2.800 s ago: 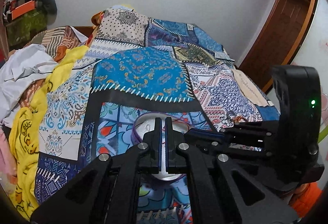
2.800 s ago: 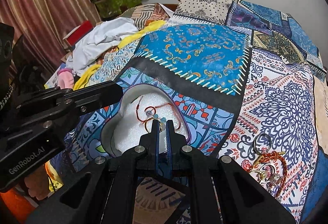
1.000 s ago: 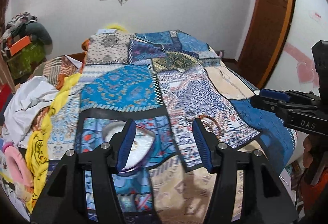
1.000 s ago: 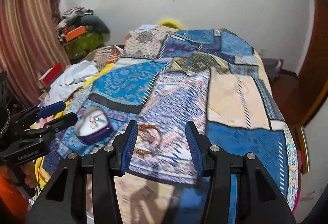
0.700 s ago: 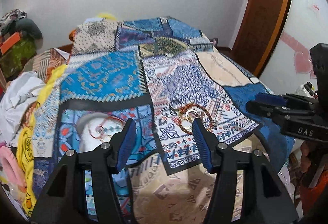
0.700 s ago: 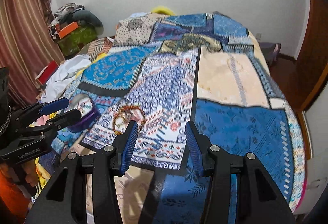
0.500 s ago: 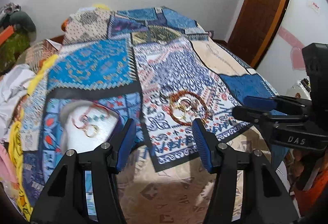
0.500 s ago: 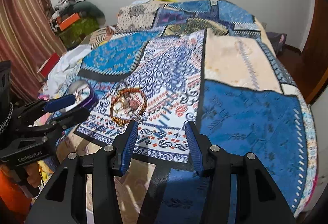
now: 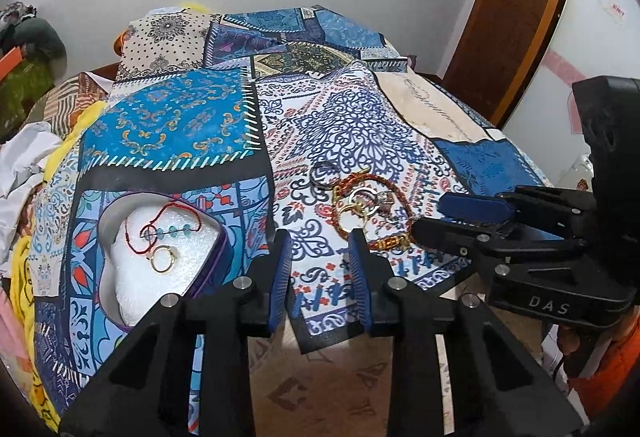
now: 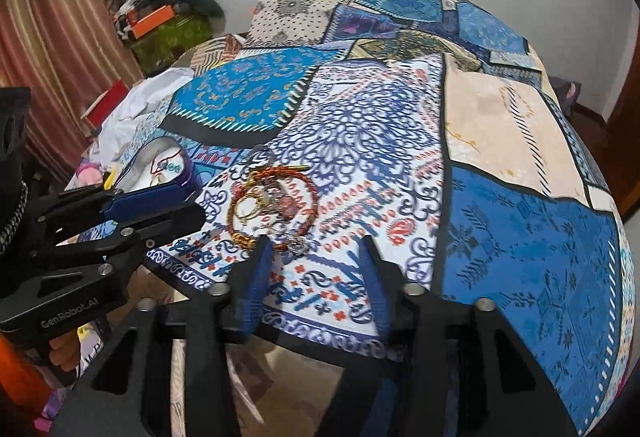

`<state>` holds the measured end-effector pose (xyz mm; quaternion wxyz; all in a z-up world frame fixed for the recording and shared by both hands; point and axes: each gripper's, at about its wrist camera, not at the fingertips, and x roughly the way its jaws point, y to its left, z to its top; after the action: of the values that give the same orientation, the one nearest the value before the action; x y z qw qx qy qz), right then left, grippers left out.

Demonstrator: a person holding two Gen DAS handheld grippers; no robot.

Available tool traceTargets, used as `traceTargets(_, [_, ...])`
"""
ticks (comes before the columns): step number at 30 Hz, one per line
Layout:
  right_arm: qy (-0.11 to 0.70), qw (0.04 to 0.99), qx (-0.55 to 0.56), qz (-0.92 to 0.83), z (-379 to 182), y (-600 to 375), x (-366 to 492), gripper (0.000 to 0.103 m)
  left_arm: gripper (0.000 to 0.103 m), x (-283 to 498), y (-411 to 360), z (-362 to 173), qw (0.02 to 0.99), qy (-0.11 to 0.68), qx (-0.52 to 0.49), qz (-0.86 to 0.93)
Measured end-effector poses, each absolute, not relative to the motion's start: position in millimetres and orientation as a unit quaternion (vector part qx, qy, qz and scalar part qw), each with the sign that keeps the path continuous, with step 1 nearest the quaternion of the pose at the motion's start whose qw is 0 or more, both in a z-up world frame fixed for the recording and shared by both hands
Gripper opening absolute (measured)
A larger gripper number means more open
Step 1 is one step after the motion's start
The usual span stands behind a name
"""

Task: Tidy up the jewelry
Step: 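Move the left tool back to the jewelry pile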

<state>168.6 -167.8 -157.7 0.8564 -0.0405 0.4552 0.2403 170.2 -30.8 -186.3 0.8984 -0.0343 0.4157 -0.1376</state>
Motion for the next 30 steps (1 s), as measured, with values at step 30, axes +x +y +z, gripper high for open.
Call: traceTargets(30, [0.411,0.887,0.032,0.208,-134,-213,187,0.009,0.037,228,-30,-186,0.892,0.431,-0.05,-0.126])
